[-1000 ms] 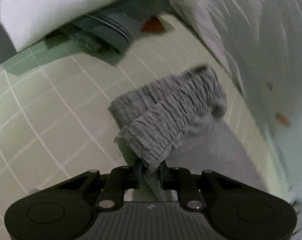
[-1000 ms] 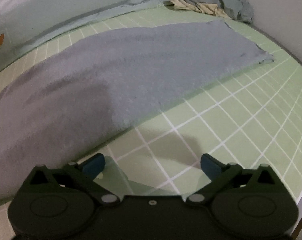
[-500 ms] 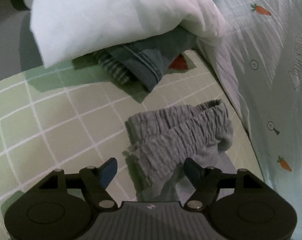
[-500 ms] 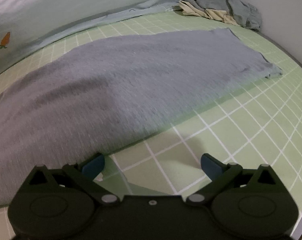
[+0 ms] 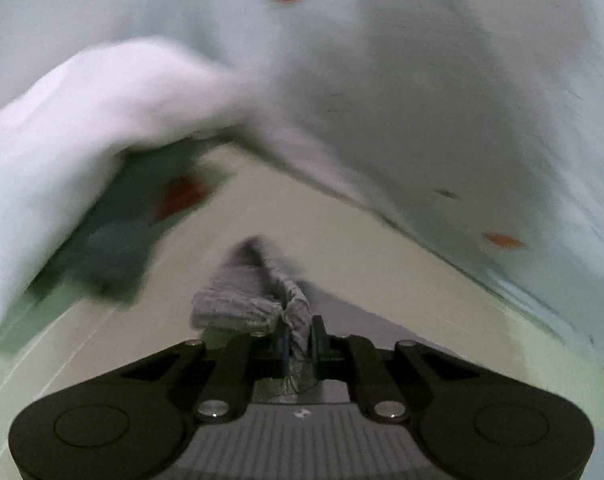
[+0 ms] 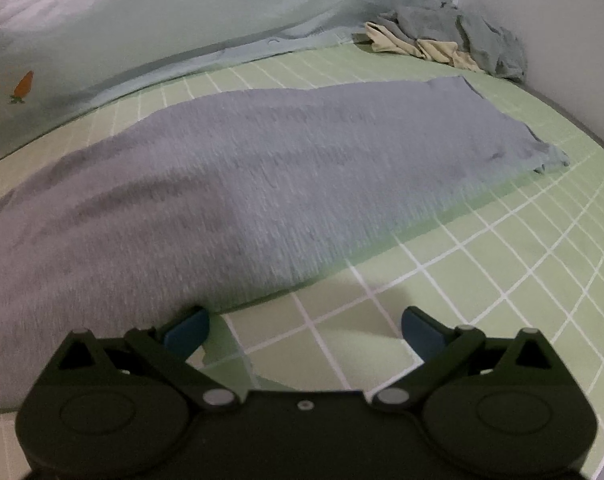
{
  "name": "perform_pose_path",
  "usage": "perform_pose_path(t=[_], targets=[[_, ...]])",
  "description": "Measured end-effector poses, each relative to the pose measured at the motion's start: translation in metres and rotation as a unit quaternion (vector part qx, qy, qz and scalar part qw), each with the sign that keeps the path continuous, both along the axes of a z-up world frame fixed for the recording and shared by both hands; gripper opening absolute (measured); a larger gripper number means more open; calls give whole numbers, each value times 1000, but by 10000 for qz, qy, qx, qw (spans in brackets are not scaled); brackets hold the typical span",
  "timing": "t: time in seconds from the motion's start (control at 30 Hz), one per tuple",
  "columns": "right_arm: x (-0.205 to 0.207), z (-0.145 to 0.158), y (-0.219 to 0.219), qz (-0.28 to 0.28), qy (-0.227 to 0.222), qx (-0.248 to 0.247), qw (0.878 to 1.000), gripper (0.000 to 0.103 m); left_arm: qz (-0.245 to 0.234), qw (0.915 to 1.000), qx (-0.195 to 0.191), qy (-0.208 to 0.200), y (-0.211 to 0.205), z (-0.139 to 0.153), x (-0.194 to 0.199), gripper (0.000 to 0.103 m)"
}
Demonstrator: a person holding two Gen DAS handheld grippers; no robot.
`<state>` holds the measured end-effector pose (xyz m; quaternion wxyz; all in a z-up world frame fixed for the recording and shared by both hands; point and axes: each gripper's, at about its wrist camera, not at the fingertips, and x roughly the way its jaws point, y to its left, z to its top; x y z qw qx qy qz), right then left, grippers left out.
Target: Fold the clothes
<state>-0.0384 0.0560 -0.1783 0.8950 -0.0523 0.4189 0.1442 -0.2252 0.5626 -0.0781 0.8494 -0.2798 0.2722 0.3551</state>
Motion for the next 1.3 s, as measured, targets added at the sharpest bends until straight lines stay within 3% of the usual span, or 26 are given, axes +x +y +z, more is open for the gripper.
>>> perform_pose_path(t=[0.1,0.17,0.23,0.33,0.4,0.43,0.47,0.5,0.53,0.7,0.77,0.93,1.07,1.17,1.3], targets=[[0,0,-2,78,-37,17,10000,103,-872,9957,321,35,-40,9,39,9],[-1,-1,-4,140,-49,27,9999,103,-1490,9878,444,75,-72,10,63,9],[-2,-1,-5,171,-65,30,9998,103,-2205,9746,316,225,-102,-1,87,10],[-2,-1,-6,166,-59,20,9998,103,-3112,9475,63,731,-143,-27,111,22],[-1,1,-5,144,19,-12,9999,103,-3372,9368,47,927,-157,-34,113,32],[0,2,-5,128,82,-34,9999,103,-3412,9357,71,896,-157,-33,109,38],[1,3,-4,102,172,-58,9998,103,-3443,9349,97,853,-157,-32,104,51],[2,6,-4,37,257,-69,9996,103,-3328,9396,130,790,-151,-29,98,62],[2,9,-4,-16,311,-67,9995,103,-3199,9445,163,725,-145,-26,91,65],[-3,41,12,0,-68,220,9997,103,-1998,9778,-9,630,-92,-22,52,71],[-3,55,29,239,-254,374,9987,103,-1542,9847,-101,811,-72,-33,43,72],[7,65,95,1128,56,977,9888,103,-996,9856,-363,1316,-46,-60,27,72],[13,54,157,1839,683,1610,9673,102,-819,9851,-556,1407,-43,-72,26,72],[13,40,203,2403,970,1624,9521,102,-811,9833,-587,1517,-48,-81,26,72],[7,29,243,2885,947,1237,9447,102,-724,9802,-714,1697,-49,-82,25,72]])
